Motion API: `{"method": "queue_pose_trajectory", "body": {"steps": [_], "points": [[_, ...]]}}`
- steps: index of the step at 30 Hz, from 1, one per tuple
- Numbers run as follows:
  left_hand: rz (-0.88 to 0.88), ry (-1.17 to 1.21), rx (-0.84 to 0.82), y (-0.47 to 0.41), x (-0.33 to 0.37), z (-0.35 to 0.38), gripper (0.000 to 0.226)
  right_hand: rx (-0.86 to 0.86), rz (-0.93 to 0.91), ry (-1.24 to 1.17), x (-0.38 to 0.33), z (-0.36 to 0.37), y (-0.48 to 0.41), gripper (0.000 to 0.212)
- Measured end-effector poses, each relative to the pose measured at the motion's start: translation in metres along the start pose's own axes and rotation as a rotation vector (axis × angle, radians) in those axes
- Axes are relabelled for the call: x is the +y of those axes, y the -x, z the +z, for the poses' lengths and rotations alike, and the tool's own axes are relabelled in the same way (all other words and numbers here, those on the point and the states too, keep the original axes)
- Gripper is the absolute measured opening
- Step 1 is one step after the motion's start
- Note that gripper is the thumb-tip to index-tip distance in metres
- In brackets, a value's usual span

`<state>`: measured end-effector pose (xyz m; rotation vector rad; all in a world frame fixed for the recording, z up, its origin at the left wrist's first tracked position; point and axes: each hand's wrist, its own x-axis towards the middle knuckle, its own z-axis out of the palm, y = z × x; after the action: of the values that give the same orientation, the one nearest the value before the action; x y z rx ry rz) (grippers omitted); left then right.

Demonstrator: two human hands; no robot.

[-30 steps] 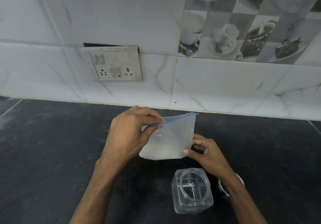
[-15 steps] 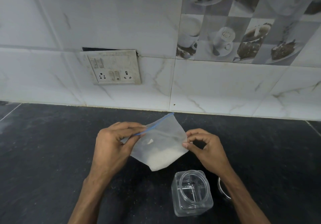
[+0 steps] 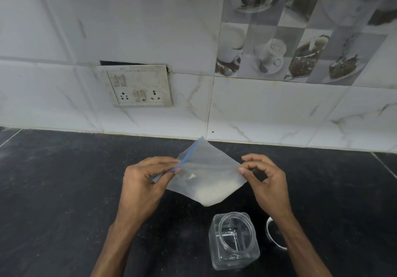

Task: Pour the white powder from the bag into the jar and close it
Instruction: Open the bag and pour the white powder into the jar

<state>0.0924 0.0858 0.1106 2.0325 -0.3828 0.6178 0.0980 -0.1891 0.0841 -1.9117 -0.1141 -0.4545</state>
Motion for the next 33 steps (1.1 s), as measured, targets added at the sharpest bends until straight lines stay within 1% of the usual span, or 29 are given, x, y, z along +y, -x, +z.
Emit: {"method": "queue_pose_trajectory", "body": {"steps": [2, 4, 6, 8, 11, 17, 20, 21, 24, 27, 28, 30, 31, 33], "points": [[-0.010, 0.008, 0.005, 0.002, -0.001, 0.001, 0.017, -0.018, -0.027, 0.044, -0.003, 0.000, 0.001, 0.011], [-0.037, 0.052, 0.034, 0.004, -0.001, 0.001, 0.018, 0.006, -0.059, 0.080, -0.006, -0.001, 0.003, 0.008], [-0.026, 0.068, 0.045, 0.004, 0.001, 0.000, 0.020, 0.038, -0.074, 0.074, -0.011, -0.001, 0.003, 0.007], [-0.020, 0.064, 0.043, 0.005, 0.003, -0.001, 0.023, 0.021, -0.088, 0.095, -0.013, 0.000, 0.003, 0.006], [-0.031, 0.089, 0.055, 0.006, 0.003, -0.002, 0.024, 0.065, -0.108, 0.111, -0.016, 0.002, 0.004, 0.005], [-0.031, 0.115, 0.045, 0.010, 0.003, -0.005, 0.022, 0.054, -0.107, 0.127, -0.019, 0.000, 0.003, 0.009], [-0.018, 0.119, 0.055, 0.010, 0.005, -0.004, 0.021, 0.127, -0.145, 0.124, -0.021, 0.001, 0.009, 0.003], [-0.013, 0.118, 0.054, 0.010, 0.006, -0.003, 0.021, 0.137, -0.154, 0.117, -0.022, 0.002, 0.009, 0.004], [-0.019, 0.119, 0.047, 0.012, 0.006, 0.001, 0.020, 0.052, -0.135, 0.151, -0.023, 0.005, 0.010, 0.004], [-0.028, 0.129, 0.072, 0.011, 0.006, 0.001, 0.022, 0.158, -0.131, 0.151, -0.024, 0.003, 0.007, 0.004], [-0.020, 0.115, 0.071, 0.011, 0.005, 0.002, 0.022, 0.155, -0.130, 0.148, -0.024, 0.002, 0.005, 0.004], [-0.016, 0.086, 0.059, 0.011, 0.005, 0.004, 0.028, 0.078, -0.113, 0.163, -0.023, 0.002, 0.003, 0.004], [-0.018, 0.083, 0.058, 0.012, 0.005, 0.005, 0.031, 0.066, -0.109, 0.168, -0.023, 0.003, 0.003, 0.004], [-0.018, 0.091, 0.072, 0.011, 0.005, 0.005, 0.028, 0.117, -0.113, 0.165, -0.023, 0.002, 0.002, 0.006]]}}
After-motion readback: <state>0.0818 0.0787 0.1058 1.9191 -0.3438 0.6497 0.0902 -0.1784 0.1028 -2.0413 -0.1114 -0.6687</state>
